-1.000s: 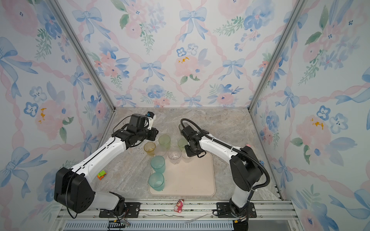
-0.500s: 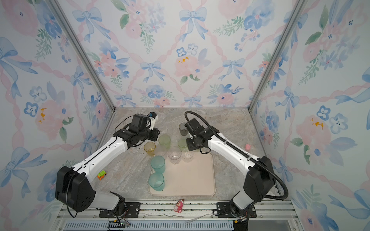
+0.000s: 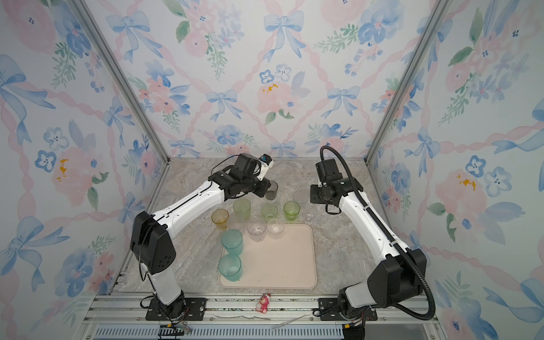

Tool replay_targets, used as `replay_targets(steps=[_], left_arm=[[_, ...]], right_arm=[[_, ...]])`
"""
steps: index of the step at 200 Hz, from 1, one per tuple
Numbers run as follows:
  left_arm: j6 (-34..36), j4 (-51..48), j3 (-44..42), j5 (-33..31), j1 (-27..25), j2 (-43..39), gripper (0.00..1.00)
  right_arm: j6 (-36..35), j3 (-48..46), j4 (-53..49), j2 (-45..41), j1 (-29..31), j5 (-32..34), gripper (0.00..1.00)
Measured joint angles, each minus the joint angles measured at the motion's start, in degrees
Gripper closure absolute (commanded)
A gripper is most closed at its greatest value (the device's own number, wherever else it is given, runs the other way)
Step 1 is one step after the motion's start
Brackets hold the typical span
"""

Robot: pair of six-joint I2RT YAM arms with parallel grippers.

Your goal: Place the glasses into the tray

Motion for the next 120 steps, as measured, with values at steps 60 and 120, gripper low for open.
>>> replay_targets(steps=[60,120], left_arm=[[1.5,-4.7,16.3,1.7,-3.1,16.0,0.78],[1.9,-8.9,26.0,4.6,-3.2,25.1,0.75]], right_arm=[[-0.4,-3.6,2.4,1.2,-4.4,-2.6,0.56],[-0.9,-5.6,4.3,1.2,-7.9,-5.2,0.56]])
